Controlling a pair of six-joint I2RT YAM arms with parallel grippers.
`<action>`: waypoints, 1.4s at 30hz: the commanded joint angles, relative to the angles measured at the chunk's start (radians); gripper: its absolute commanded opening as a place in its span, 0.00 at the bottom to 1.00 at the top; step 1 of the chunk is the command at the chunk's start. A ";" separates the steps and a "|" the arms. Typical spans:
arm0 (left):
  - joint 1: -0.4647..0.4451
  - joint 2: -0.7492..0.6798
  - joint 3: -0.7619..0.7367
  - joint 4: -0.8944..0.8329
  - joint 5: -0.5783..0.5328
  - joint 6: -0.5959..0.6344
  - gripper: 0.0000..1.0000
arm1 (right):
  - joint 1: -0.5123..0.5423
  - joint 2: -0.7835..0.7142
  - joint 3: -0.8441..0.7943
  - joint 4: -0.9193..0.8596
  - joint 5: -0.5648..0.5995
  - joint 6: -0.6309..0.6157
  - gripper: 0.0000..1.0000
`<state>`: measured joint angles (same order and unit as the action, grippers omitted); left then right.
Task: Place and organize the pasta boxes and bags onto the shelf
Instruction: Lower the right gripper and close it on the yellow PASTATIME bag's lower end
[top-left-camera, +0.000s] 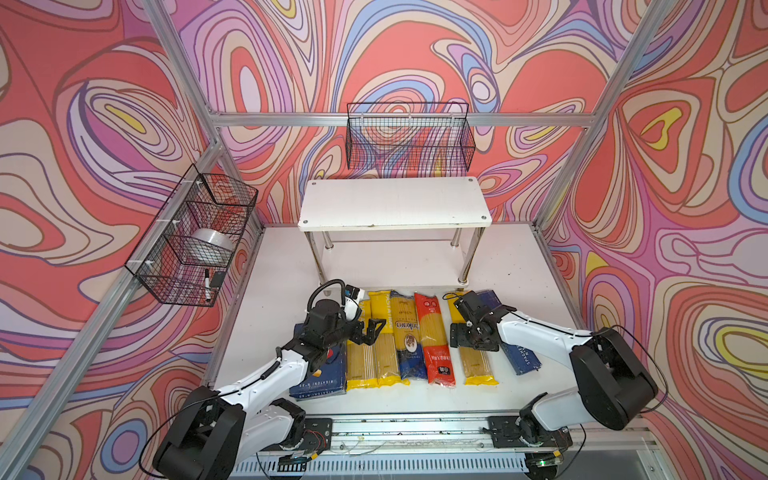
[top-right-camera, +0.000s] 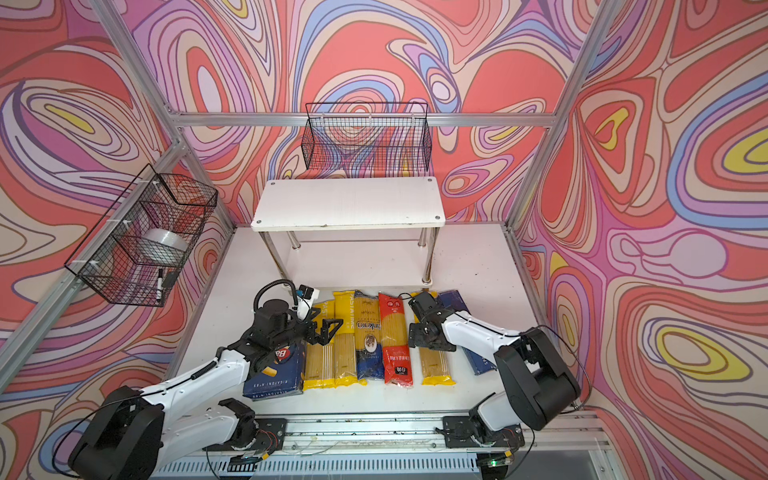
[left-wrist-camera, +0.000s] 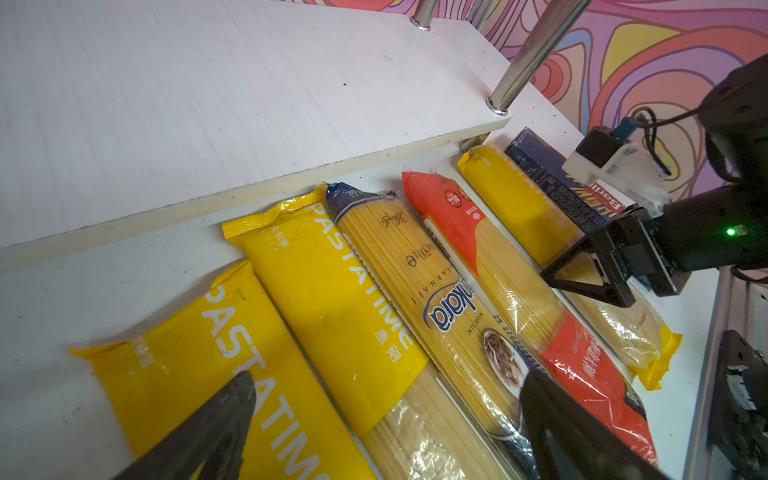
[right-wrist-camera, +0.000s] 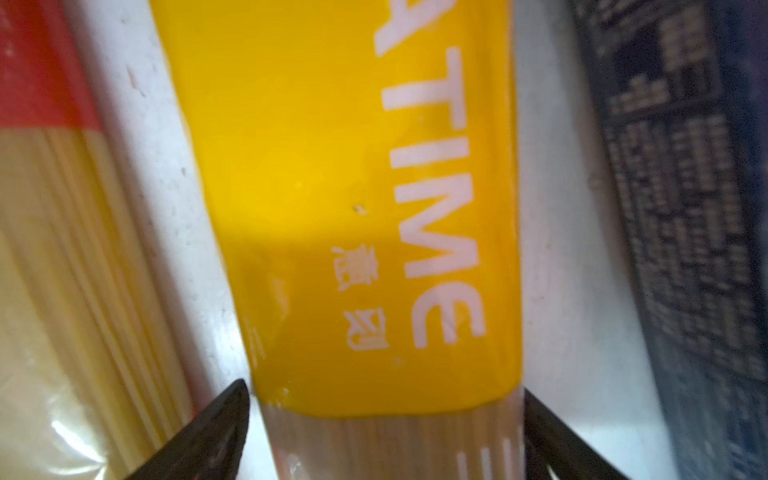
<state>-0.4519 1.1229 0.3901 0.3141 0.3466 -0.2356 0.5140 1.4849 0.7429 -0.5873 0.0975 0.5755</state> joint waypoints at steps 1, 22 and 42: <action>-0.002 -0.018 -0.019 0.013 -0.050 0.024 1.00 | 0.020 0.031 -0.008 0.040 -0.112 -0.031 0.96; -0.003 0.005 0.010 -0.004 0.042 -0.025 1.00 | 0.256 0.018 0.003 -0.125 0.179 0.277 0.93; -0.007 0.051 -0.005 0.003 0.089 -0.100 1.00 | 0.287 -0.140 -0.169 0.036 0.195 0.271 0.57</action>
<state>-0.4519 1.1667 0.4030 0.2962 0.4038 -0.3073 0.7933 1.3651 0.6121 -0.5423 0.3096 0.8463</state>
